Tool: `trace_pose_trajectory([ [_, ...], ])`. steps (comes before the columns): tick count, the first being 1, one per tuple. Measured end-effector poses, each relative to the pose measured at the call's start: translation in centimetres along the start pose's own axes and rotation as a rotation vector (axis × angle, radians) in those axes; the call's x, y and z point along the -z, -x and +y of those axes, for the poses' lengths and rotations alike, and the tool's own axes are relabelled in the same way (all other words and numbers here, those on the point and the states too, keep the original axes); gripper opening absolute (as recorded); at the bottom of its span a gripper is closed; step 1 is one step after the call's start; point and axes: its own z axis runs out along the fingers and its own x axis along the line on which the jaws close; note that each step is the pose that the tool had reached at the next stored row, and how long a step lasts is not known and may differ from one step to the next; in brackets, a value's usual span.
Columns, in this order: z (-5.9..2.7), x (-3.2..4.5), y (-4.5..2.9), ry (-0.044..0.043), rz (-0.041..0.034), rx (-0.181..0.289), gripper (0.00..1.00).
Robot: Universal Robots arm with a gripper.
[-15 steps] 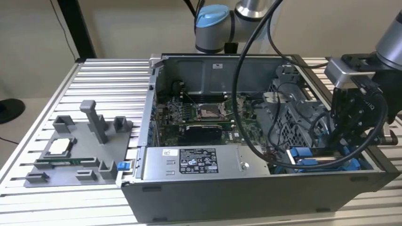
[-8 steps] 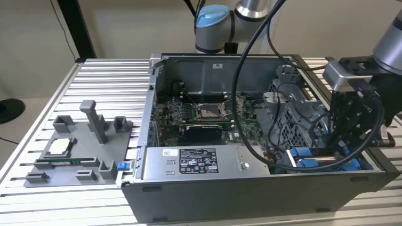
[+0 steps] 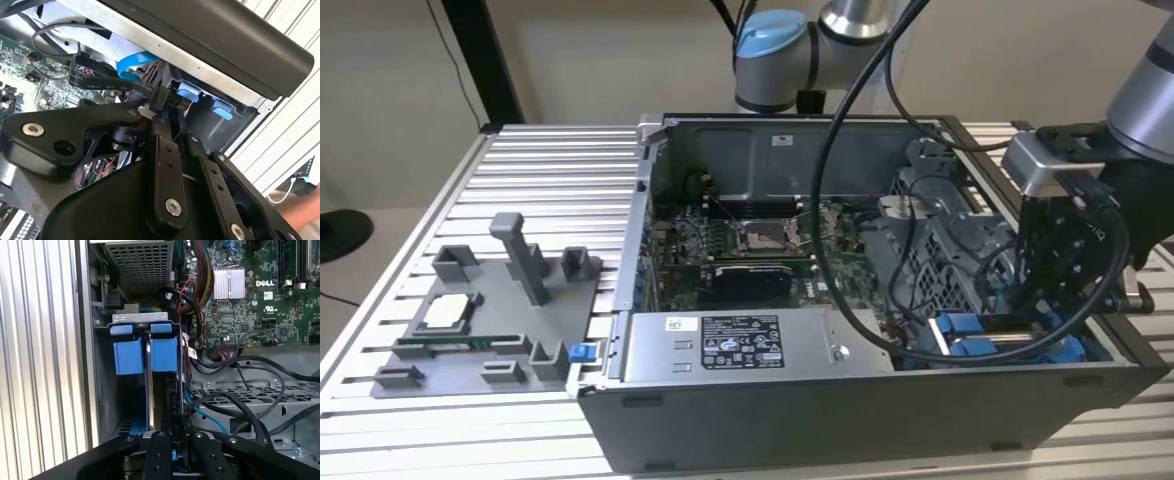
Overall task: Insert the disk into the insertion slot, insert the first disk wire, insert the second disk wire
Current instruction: 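Insert the first disk wire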
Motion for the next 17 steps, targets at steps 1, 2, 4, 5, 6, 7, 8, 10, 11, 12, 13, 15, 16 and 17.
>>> trace_pose_trajectory([
  [1,0.0,0.0,0.0,0.0,-0.0001,0.0,0.0],
  [2,0.0,-0.01,0.0,0.0001,-0.0002,0.0,0.0],
  [4,0.0,-0.09,0.03,0.0004,-0.0027,0.0,1.0],
  [5,0.01,-0.14,0.0,0.0003,-0.0027,0.0,1.0],
  [6,0.0,-0.08,0.0,0.0005,-0.0027,0.0,1.0],
  [7,0.01,0.09,0.0,0.0006,-0.0016,0.0,1.0],
  [8,0.01,0.3,0.0,0.001,-0.0009,0.0,1.0],
  [10,0.01,0.74,0.0,0.0021,-0.0006,0.0,1.0],
  [11,0.02,0.96,0.01,0.0027,-0.0008,0.0,1.0],
  [12,0.01,1.21,0.01,0.0032,-0.0004,0.0,1.0],
  [13,0.02,1.45,0.01,0.0038,-0.0006,0.0,1.0],
  [15,0.02,1.93,0.01,0.0049,-0.0004,0.0,1.0],
  [16,0.03,2.17,0.01,0.0055,-0.0004,0.0,1.0],
  [17,0.03,2.41,0.02,0.0061,-0.0003,0.0,1.0],
])
